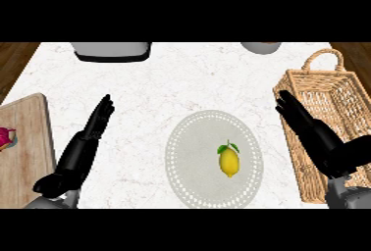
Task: Pick the lemon from the placemat and place it in the basket
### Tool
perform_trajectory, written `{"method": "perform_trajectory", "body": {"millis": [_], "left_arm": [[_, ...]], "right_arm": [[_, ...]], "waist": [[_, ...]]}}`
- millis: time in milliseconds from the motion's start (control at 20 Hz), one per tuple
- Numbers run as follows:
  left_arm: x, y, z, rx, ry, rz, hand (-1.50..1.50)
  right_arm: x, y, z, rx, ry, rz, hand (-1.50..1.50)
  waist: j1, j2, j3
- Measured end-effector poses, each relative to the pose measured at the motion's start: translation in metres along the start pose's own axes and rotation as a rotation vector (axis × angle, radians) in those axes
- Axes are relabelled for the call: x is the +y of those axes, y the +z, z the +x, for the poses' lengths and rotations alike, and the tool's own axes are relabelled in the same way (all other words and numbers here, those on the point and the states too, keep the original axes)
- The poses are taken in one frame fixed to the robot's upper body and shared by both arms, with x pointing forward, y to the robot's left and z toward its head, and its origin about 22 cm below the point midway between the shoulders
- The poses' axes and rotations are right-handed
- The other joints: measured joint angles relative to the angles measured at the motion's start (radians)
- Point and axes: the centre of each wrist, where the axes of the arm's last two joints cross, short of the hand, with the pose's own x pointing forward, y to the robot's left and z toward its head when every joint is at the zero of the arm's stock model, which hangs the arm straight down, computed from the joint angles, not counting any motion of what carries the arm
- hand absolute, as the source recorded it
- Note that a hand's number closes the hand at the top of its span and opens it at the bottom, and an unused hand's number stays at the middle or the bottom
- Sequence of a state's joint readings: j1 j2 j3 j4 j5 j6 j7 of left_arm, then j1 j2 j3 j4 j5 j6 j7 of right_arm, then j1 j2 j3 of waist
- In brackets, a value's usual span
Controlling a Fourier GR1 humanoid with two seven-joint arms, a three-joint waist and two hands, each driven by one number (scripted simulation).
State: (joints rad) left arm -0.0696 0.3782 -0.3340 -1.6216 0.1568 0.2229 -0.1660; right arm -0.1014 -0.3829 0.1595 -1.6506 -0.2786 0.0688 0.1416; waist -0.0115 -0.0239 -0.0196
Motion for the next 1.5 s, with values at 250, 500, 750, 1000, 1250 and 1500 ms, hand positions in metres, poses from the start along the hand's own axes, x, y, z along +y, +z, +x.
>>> {"method": "perform_trajectory", "body": {"millis": [250, 500, 750, 1000, 1250, 1500], "left_arm": [[0.022, -0.016, 0.007, -0.005, -0.039, -0.011, 0.00], [0.033, -0.025, 0.011, 0.039, -0.049, -0.052, 0.00], [0.042, -0.031, 0.014, 0.063, -0.050, -0.067, 0.00], [0.047, -0.032, 0.014, 0.079, -0.052, -0.058, 0.00], [0.047, -0.028, 0.011, 0.095, -0.057, -0.046, 0.00], [0.048, -0.028, 0.012, 0.105, -0.055, -0.049, 0.00]], "right_arm": [[-0.001, -0.011, 0.007, -0.072, 0.069, -0.048, 1.50], [0.051, -0.025, 0.005, -0.280, 0.164, 0.096, -1.50], [0.135, -0.024, -0.020, -0.332, 0.306, 0.041, -1.50], [0.157, -0.028, -0.012, -0.289, 0.556, -0.118, -1.50], [0.142, -0.034, 0.018, -0.203, 0.834, -0.242, -1.50], [0.136, -0.034, 0.047, 0.007, 1.076, -0.171, -1.50]], "waist": [[0.009, 0.018, 0.014], [0.025, 0.025, 0.019], [0.020, 0.023, 0.018], [0.005, 0.016, 0.016], [-0.015, 0.006, 0.013], [-0.019, 0.003, 0.012]]}}
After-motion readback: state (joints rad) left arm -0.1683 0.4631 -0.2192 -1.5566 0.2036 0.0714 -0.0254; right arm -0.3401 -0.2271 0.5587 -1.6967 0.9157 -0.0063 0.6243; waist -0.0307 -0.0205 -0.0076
